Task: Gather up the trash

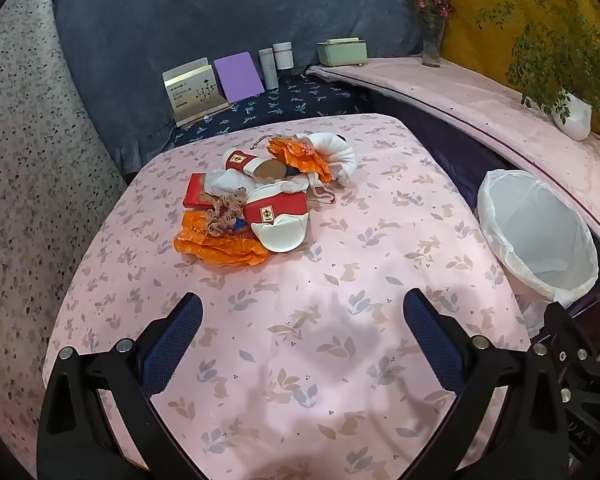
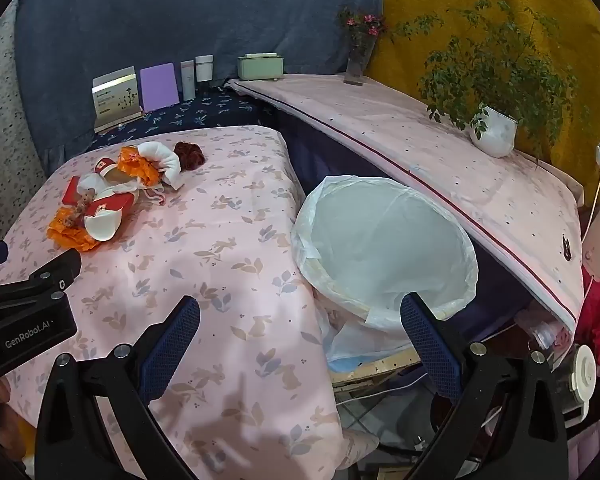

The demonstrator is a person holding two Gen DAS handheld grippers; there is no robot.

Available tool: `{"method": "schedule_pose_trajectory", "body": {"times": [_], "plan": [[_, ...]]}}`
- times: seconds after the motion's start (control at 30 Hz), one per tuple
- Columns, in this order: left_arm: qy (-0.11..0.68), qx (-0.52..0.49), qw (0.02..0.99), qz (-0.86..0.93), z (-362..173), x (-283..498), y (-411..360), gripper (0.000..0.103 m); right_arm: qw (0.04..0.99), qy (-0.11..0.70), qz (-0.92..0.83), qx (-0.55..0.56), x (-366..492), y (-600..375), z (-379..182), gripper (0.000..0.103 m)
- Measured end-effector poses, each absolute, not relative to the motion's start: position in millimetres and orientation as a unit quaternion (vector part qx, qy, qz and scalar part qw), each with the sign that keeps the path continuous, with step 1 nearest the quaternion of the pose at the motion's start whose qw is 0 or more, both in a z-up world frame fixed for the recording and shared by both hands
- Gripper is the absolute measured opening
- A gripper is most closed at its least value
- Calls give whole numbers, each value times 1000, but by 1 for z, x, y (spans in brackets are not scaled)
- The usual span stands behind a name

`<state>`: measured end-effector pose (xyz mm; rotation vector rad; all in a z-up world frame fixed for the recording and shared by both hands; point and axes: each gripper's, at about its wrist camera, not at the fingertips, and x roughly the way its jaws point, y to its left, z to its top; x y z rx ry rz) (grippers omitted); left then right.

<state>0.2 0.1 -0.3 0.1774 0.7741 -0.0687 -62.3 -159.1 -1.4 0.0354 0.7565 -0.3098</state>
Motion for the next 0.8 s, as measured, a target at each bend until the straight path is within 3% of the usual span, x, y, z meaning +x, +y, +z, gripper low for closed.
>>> {"method": "schedule_pose_trajectory", "body": {"times": [0.8], "plan": [[373,88,923,-32,2,-1,0,96,918,365,-153,11,-62,-155,-1,96]]}}
